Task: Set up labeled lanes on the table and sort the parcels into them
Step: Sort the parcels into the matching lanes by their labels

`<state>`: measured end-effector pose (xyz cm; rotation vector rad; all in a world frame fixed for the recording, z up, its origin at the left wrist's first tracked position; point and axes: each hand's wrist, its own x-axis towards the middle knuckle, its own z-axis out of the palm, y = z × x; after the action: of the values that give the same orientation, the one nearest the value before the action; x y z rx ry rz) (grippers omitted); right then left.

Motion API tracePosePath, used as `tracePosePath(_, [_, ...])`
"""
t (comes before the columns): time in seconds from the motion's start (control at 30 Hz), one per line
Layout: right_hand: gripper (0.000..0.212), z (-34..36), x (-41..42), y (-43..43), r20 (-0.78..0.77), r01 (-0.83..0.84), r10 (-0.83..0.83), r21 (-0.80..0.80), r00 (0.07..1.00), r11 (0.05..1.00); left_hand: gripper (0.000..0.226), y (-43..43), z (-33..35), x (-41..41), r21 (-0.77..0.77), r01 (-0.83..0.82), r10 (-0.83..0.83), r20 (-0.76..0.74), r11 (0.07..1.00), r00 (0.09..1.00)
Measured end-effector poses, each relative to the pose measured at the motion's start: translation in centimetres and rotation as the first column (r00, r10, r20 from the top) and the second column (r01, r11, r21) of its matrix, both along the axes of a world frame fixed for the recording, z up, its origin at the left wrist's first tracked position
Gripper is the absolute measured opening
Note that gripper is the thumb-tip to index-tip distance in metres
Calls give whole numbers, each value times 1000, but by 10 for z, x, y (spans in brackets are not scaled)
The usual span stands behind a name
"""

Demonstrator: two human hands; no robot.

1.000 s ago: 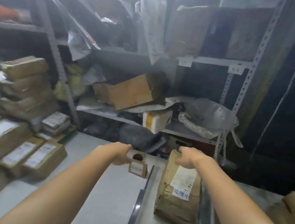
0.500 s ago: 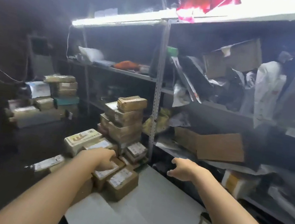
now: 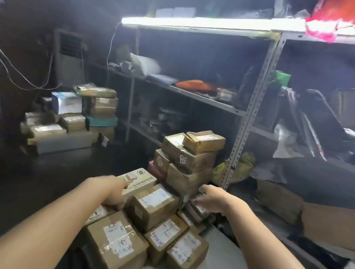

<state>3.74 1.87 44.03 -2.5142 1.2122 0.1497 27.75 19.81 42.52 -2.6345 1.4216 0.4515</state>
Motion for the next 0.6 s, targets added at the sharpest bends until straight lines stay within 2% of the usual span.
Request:
tracePosePath(0.1, [58, -1, 22, -25, 3, 34, -34, 5, 999, 999, 61, -34, 0, 26, -42, 34, -34, -5, 999, 999])
tracePosePath(0.3, [53, -6, 51, -101, 116, 129, -130, 16, 985, 991, 48, -118, 1, 57, -128, 106, -107, -4, 986, 994])
tracePosePath(0.47, [53, -4, 68, -163, 158, 212, -211, 10, 965, 977, 43, -190, 20, 73, -98, 175, -165, 105, 980, 981])
tracePosePath(0.6, [55, 5, 86, -203, 248, 292, -287, 17, 925, 956, 41, -248, 42, 85, -211, 212, -187, 133, 954, 973])
